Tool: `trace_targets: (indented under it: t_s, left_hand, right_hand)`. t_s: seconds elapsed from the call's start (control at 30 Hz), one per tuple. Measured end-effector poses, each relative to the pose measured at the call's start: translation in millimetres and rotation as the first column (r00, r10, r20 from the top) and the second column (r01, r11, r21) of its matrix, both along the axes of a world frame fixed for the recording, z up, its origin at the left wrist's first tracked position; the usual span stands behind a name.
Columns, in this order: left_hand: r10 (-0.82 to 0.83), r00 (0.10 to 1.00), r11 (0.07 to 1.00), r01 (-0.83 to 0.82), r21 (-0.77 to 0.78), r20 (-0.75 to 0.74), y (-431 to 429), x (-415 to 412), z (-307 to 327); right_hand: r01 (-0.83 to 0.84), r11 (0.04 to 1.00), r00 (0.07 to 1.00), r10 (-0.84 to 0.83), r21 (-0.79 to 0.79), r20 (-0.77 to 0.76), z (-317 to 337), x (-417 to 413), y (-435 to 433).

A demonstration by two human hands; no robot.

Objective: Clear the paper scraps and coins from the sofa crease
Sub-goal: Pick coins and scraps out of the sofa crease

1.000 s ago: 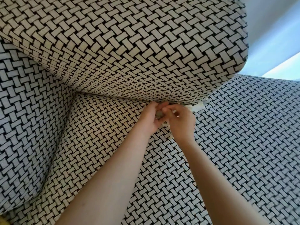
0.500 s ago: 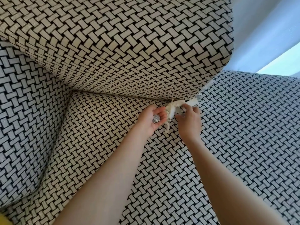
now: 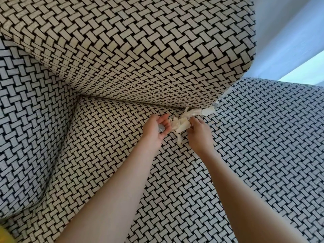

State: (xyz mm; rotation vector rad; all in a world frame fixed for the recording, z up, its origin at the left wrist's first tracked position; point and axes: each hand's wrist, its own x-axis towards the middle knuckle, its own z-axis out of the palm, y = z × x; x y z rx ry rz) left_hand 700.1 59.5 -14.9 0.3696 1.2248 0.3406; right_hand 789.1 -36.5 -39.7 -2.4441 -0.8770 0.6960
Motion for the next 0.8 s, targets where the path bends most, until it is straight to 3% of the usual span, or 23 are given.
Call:
trace_targets:
  t_s: [0.07, 0.23, 0.33, 0.4, 0.47, 0.53, 0.6, 0.8]
  left_hand:
    - [-0.015, 1.0, 1.0, 0.016, -0.018, 0.022, -4, -3, 3]
    - [-0.045, 0.997, 0.999, 0.046, -0.024, 0.06, -19, -12, 15]
    - [-0.047, 0.997, 0.998, 0.048, -0.028, 0.063, -29, -23, 20]
    - [-0.033, 0.998, 0.999, 0.035, -0.038, 0.047, -35, -31, 24]
    - [-0.017, 0.999, 0.998, 0.02, -0.059, 0.049, -41, -38, 29]
    - [0.017, 0.996, 0.997, -0.01, -0.08, 0.088, -47, -46, 38]
    - [0.012, 0.995, 0.998, -0.006, -0.056, 0.104, -51, -55, 43]
    - [0.001, 0.998, 1.0, 0.0, -0.028, 0.067, -50, -92, 55]
  right_hand:
    - [0.157, 0.987, 0.976, -0.15, 0.031, -0.156, 2, -8, -7]
    - [0.504, 0.864, 0.715, -0.42, -0.004, -0.559, 9, -42, -38]
    - [0.638, 0.769, 0.442, -0.336, 0.028, -0.832, 24, -50, -46]
    - [0.595, 0.801, 0.367, -0.199, 0.065, -0.909, 38, -56, -44]
    - [0.407, 0.904, 0.49, -0.092, 0.134, -0.867, 51, -64, -37]
    - [0.117, 0.983, 0.736, 0.012, 0.145, -0.677, 64, -72, -29]
    - [-0.07, 0.993, 0.866, 0.107, 0.094, -0.489, 73, -78, -24]
    - [0.013, 0.976, 0.853, 0.103, 0.218, -0.512, 85, -102, -15]
